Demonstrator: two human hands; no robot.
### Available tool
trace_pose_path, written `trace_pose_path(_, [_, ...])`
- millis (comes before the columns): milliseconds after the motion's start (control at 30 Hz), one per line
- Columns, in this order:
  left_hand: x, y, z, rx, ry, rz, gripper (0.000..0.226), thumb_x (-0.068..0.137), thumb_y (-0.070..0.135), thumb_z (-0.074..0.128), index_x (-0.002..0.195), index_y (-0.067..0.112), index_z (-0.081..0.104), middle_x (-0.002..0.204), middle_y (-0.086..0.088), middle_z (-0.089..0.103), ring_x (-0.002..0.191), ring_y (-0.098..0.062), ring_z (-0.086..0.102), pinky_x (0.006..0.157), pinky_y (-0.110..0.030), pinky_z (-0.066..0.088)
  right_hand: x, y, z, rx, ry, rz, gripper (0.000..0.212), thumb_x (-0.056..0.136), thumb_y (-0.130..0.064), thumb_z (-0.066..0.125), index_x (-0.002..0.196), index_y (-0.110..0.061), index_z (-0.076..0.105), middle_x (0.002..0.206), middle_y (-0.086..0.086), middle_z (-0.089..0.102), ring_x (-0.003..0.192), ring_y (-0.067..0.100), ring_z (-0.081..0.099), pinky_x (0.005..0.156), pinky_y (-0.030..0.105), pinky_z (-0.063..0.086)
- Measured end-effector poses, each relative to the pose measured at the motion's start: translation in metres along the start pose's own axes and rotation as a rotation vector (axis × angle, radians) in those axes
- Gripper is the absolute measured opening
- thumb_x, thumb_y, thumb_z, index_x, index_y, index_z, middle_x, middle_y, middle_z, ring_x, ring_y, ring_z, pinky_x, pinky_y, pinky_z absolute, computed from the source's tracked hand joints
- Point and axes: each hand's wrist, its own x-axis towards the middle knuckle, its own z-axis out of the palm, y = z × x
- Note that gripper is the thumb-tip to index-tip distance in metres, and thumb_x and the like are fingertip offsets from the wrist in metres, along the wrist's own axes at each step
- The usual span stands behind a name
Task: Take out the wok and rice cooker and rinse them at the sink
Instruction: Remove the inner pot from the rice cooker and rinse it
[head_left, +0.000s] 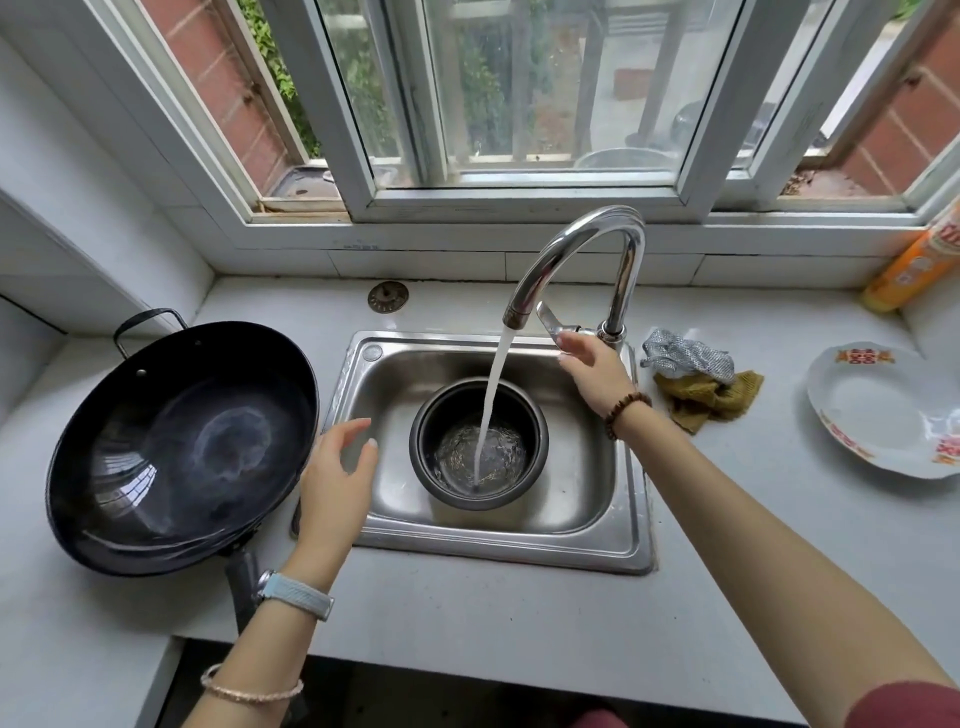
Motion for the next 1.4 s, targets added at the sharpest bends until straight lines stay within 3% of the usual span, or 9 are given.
trace_pose_path(67, [0.003,-0.007,0.006,-0.027,-0.009,-0.034,0.025,0.094,0.014,0.056,0.117,0.020,0.062,0.118,0.003,0.063,0.113,-0.013,0.057,0.098,-0.027,0.040,-0.013,0.014,0.001,0.117,-0.013,0.119,0.032,0.094,-0.002,0.052,0.126,0.002,0.053,0.121,0.016,0.060,0.089,0.015,0.062,0.078,0.018,0.050])
trace_pose_path(133, [0.004,-0.014,0.014,-0.071,-0.032,-0.089,0.025,0.094,0.012,0.055,0.118,0.018,0.062,0.118,0.002,0.063,0.113,-0.014,0.057,0.099,-0.028,0.041,-0.026,0.033,0.004,0.158,-0.038,0.223,0.030,0.095,-0.004,0.052,0.124,0.002,0.054,0.115,0.015,0.061,0.080,0.011,0.062,0.071,0.016,0.052])
trace_pose_path(333, [0.018,-0.041,0.042,-0.072,-0.091,-0.248,0.026,0.095,0.012,0.052,0.120,0.013,0.060,0.119,-0.003,0.062,0.114,-0.018,0.056,0.097,-0.030,0.043,-0.038,0.085,0.024,0.095,0.005,0.420,0.030,0.093,-0.006,0.056,0.121,0.005,0.058,0.106,0.015,0.063,0.093,0.024,0.063,0.082,0.029,0.052])
trace_pose_path(533, [0.048,-0.061,0.071,0.029,-0.146,-0.404,0.032,0.093,0.015,0.054,0.124,0.010,0.058,0.120,-0.005,0.061,0.115,-0.024,0.055,0.100,-0.033,0.042,-0.019,0.110,0.041,-0.083,0.018,0.463,0.032,0.086,-0.014,0.066,0.115,-0.003,0.062,0.099,0.008,0.063,0.100,0.028,0.065,0.096,0.043,0.051])
trace_pose_path(733, [0.070,-0.089,0.091,0.081,-0.208,-0.511,0.031,0.088,0.017,0.065,0.116,0.004,0.064,0.112,-0.013,0.067,0.111,-0.029,0.060,0.103,-0.038,0.044,-0.003,0.140,0.054,-0.167,0.012,0.513,0.038,0.077,-0.013,0.075,0.112,-0.008,0.062,0.103,0.012,0.068,0.103,0.027,0.064,0.096,0.043,0.050])
trace_pose_path(867, [0.075,-0.104,0.103,-0.007,-0.187,-0.596,0.034,0.081,0.013,0.073,0.112,0.003,0.063,0.094,-0.012,0.067,0.104,-0.032,0.065,0.098,-0.043,0.050,0.000,0.143,0.060,-0.199,0.052,0.511,0.041,0.075,-0.012,0.077,0.112,-0.008,0.062,0.092,0.005,0.065,0.099,0.026,0.065,0.094,0.042,0.052])
trace_pose_path(1100, [0.076,-0.096,0.106,-0.065,-0.144,-0.617,0.031,0.077,0.000,0.074,0.104,0.008,0.062,0.084,-0.006,0.062,0.098,-0.030,0.066,0.093,-0.042,0.053,0.005,0.136,0.060,-0.227,0.041,0.513,0.034,0.076,-0.009,0.075,0.107,-0.011,0.063,0.077,-0.006,0.057,0.097,0.026,0.065,0.093,0.042,0.053])
trace_pose_path(1267, [0.084,-0.091,0.101,-0.170,-0.111,-0.605,0.028,0.073,0.000,0.078,0.092,0.012,0.062,0.091,-0.013,0.068,0.094,-0.028,0.067,0.093,-0.041,0.054,0.007,0.121,0.056,-0.031,0.037,0.589,0.034,0.081,0.003,0.069,0.114,0.001,0.059,0.097,0.012,0.061,0.098,0.030,0.063,0.092,0.042,0.053])
trace_pose_path(1400, [0.087,-0.068,0.086,-0.259,-0.095,-0.545,0.033,0.076,-0.003,0.076,0.104,0.004,0.060,0.098,-0.014,0.065,0.093,-0.026,0.064,0.093,-0.038,0.053,-0.002,0.106,0.054,0.220,0.033,0.686,0.031,0.083,0.016,0.059,0.114,0.015,0.054,0.096,0.022,0.059,0.093,0.032,0.060,0.087,0.037,0.053])
